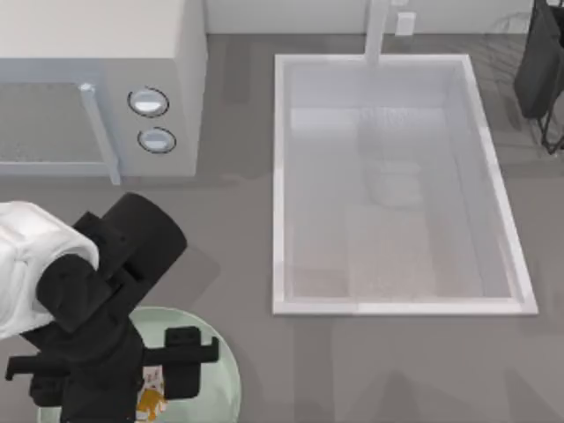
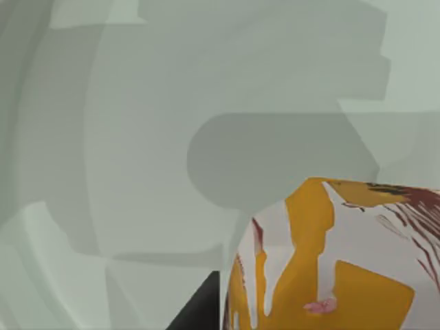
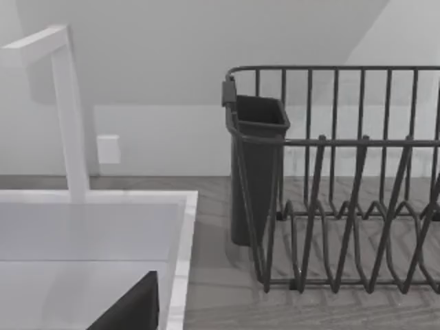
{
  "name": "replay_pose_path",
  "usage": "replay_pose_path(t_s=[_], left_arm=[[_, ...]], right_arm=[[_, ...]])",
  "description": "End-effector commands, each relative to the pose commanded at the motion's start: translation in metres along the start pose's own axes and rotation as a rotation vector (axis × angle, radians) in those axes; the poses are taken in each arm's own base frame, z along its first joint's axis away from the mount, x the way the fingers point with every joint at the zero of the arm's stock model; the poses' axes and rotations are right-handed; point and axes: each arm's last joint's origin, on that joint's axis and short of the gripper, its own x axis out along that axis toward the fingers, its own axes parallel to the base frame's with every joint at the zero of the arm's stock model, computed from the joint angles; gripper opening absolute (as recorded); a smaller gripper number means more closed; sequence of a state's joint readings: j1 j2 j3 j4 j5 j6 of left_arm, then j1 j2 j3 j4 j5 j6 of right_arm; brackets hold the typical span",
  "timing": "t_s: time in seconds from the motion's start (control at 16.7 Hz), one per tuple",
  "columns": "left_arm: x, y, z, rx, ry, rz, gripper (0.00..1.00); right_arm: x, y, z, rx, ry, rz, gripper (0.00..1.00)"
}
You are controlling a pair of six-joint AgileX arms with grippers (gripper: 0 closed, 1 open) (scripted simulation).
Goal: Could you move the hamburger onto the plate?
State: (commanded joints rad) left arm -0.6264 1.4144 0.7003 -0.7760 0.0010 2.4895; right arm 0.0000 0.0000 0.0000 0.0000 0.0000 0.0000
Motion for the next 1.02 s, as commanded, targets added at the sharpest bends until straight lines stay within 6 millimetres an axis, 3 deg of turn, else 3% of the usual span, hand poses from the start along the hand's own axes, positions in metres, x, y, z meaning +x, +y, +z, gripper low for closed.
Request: replay_pose_path(t_s=[0.66,1.02], left_arm=[[0.0,0.0,0.0,0.0,0.0,0.0,0.98],[0.0,0.0,0.0,0.0,0.0,0.0,1.0]], right_arm=[[0.0,0.0,0.0,0.0,0.0,0.0,1.0],[0.0,0.0,0.0,0.0,0.0,0.0,1.0]])
